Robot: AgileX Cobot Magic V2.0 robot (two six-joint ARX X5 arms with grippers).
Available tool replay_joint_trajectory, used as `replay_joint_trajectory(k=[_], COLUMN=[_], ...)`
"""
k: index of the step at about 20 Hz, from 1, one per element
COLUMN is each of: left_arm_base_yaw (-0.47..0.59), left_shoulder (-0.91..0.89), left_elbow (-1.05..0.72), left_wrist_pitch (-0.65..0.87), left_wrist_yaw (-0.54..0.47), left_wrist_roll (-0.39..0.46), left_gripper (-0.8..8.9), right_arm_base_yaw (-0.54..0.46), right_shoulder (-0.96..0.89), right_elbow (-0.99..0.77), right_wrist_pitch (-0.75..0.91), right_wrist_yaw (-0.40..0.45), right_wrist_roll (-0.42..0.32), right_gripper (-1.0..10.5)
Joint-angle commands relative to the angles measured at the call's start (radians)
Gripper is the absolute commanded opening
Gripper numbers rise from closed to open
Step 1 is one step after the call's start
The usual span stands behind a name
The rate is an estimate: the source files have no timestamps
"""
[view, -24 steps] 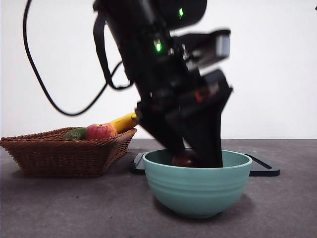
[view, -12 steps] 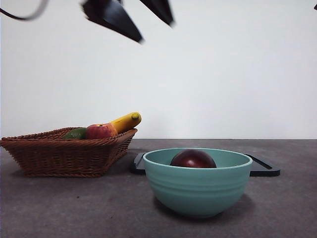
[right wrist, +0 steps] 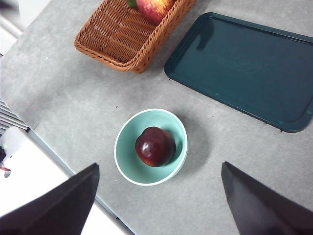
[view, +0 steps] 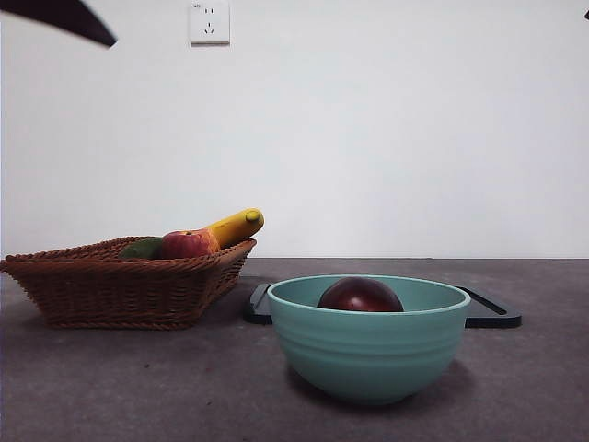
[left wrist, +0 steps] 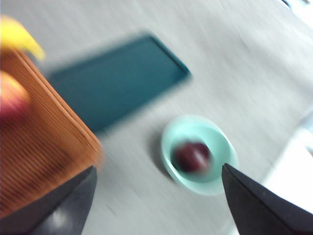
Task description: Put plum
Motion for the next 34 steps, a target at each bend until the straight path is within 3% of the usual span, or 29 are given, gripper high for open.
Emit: replay_joint_trajectory(k=[1,3,14,17,21,25,31,34], left_arm_base_yaw=[-0.005,-0.007,-0.007,-0.007,-0.007,-0.007,-0.007,-0.007], left_shoulder=[-0.038,-0.061,-0.066,-0.066,-0.066,-0.066,-0.066,-0.066], left_elbow=[-0.057,-0.087,-0.088,-0.088,-0.088,-0.088,-0.088,-0.088], left_wrist_pitch=[-0.029,-0.065,-0.084,-0.082,-0.081,-0.080,-0.081,-0.081], left_wrist_yaw=[0.140,0.204,0.203,0.203,0.203,0.203,0.203,0.203], left_wrist_roll=[-0.005,-0.005,0.010,0.011,0.014,0.014,0.014,0.016], left_gripper=[4.05,4.04,4.04,4.04,4.04,4.04,4.04,4.04], right_arm_base_yaw=[0.005,0.005,0.054,0.084,0.142,0.220,0.304,0.319], right_shoulder=[0.008,0.010,0.076,0.095,0.138,0.230,0.419,0.484], right_elbow=[0.017,0.016,-0.023,-0.133,-0.303,-0.359,-0.359,-0.359], right_wrist_pitch=[0.010,0.009,-0.018,0.071,0.311,0.480,0.609,0.646], right_wrist_yaw=[0.000,0.000,0.000,0.000,0.003,0.099,0.242,0.262], right_wrist_roll=[-0.011,-0.011,-0.001,0.058,0.186,0.244,0.256,0.259], right_gripper=[4.0,4.0,4.0,4.0,4.0,3.5,2.6,1.9])
